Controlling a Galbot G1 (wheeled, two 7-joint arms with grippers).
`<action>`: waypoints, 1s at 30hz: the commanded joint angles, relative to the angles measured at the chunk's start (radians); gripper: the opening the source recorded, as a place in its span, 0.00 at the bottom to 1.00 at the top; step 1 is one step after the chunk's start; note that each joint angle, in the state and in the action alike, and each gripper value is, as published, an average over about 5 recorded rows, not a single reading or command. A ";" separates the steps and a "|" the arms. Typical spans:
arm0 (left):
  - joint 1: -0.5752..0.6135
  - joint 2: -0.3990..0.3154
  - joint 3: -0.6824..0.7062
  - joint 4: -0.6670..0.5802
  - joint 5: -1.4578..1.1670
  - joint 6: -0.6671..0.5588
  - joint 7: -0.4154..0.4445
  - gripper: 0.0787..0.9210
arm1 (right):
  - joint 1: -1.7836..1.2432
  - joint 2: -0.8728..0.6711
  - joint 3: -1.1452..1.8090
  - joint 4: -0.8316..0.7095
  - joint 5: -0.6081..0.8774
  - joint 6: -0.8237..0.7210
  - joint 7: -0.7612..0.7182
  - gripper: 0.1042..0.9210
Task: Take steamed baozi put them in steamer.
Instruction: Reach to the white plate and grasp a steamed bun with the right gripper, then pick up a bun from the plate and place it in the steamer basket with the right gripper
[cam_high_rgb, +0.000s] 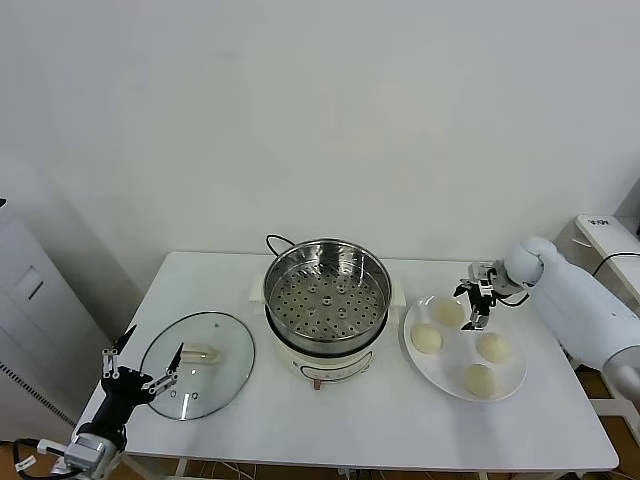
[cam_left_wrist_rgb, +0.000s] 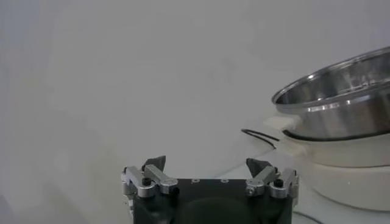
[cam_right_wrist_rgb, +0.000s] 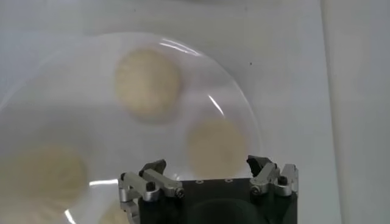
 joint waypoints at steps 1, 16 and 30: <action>0.002 0.004 0.000 0.001 0.000 -0.001 0.001 0.88 | 0.016 0.054 -0.007 -0.100 -0.026 0.008 0.037 0.86; 0.008 -0.001 -0.005 -0.001 0.007 -0.002 0.001 0.88 | 0.020 0.099 -0.005 -0.170 -0.060 0.024 0.026 0.72; 0.014 -0.010 -0.012 -0.009 0.003 0.000 0.000 0.88 | 0.333 -0.014 -0.365 0.075 0.258 0.032 -0.041 0.50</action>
